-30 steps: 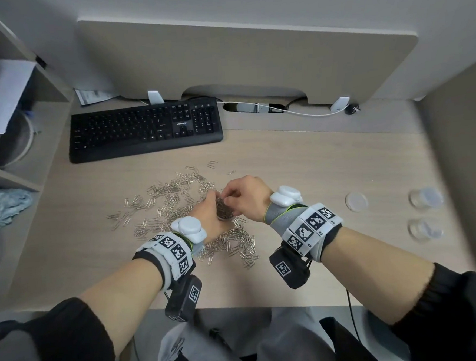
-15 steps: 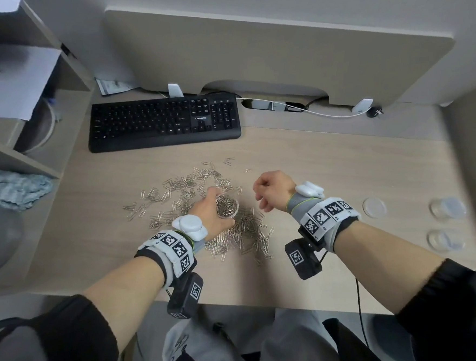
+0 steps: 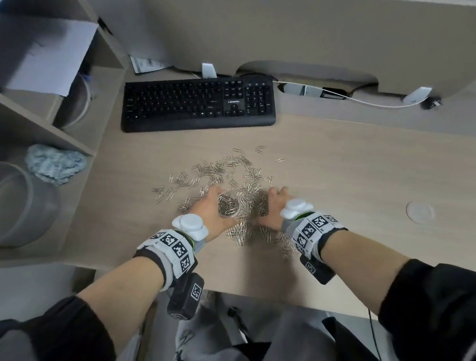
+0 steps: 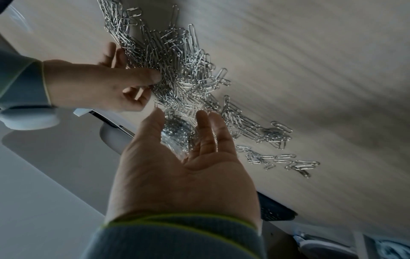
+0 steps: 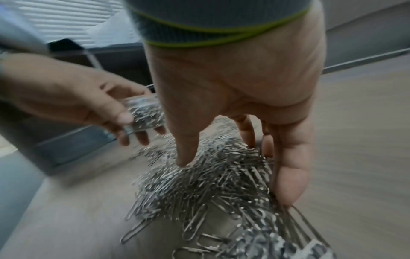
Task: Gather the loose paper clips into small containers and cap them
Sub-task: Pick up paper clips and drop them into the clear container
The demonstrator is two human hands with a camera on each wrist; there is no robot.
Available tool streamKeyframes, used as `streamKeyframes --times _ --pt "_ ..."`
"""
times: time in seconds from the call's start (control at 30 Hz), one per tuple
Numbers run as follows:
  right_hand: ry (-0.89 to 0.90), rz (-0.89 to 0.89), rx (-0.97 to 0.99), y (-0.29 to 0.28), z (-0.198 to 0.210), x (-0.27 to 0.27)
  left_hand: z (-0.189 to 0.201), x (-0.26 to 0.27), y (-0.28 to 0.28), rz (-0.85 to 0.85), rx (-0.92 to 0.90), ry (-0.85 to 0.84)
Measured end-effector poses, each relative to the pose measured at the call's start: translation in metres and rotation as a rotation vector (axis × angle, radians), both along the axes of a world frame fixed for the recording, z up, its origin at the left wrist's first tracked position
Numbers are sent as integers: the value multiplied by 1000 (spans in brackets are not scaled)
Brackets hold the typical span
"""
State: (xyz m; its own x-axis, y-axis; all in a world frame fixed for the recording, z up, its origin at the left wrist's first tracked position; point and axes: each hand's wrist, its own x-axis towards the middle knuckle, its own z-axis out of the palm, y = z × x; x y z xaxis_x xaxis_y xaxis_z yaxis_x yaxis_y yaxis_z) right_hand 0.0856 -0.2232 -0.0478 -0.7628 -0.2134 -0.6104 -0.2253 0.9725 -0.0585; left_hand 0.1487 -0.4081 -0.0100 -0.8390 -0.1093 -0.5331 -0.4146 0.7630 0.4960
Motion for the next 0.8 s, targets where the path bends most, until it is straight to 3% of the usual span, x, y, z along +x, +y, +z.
streamKeyframes --times 0.17,0.3,0.53,0.8 --pt "-27 30 28 -25 -7 4 -3 6 -13 6 -8 -22" --pt "-102 22 -110 -8 4 -5 -3 5 -14 -5 -25 -44" --pt "-336 -524 -491 29 29 -31 1 -4 1 -39 -53 -14" --pt "-350 -587 -813 31 77 -31 6 -18 41 -122 3 21"
